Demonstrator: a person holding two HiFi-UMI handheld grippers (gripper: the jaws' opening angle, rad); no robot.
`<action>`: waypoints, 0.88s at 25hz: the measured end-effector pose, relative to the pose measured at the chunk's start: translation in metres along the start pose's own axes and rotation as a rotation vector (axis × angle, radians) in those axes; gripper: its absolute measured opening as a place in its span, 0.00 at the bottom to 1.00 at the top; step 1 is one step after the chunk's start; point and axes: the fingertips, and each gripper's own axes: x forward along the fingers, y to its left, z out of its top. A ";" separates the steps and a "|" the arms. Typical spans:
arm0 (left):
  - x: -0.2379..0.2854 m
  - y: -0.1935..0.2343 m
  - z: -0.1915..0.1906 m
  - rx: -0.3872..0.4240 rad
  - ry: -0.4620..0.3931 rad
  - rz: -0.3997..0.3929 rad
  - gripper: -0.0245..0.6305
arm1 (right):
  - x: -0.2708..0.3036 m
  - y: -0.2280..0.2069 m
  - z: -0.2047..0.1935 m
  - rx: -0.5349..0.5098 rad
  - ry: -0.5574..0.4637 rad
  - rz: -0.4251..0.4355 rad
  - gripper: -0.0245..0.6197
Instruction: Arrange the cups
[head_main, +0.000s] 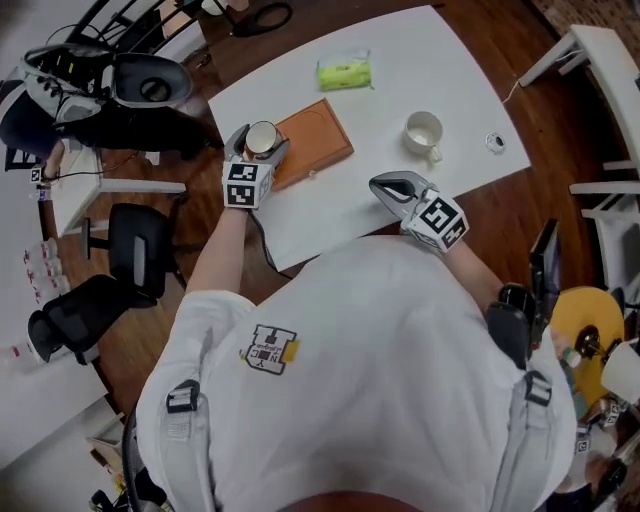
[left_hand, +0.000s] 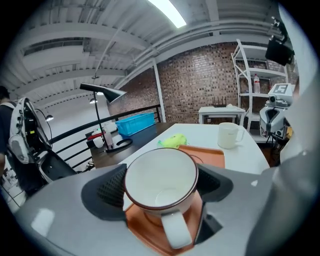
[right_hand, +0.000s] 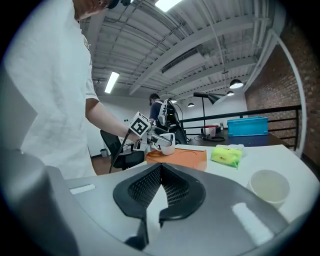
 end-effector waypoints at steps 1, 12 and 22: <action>0.001 -0.001 0.000 0.009 -0.009 0.001 0.67 | -0.002 -0.001 -0.002 0.005 0.000 -0.010 0.04; 0.000 -0.004 0.001 0.052 -0.069 -0.005 0.68 | -0.008 0.005 -0.013 0.039 -0.005 -0.040 0.04; -0.008 0.001 0.016 0.048 -0.113 -0.001 0.72 | -0.015 0.002 -0.014 0.050 -0.014 -0.049 0.04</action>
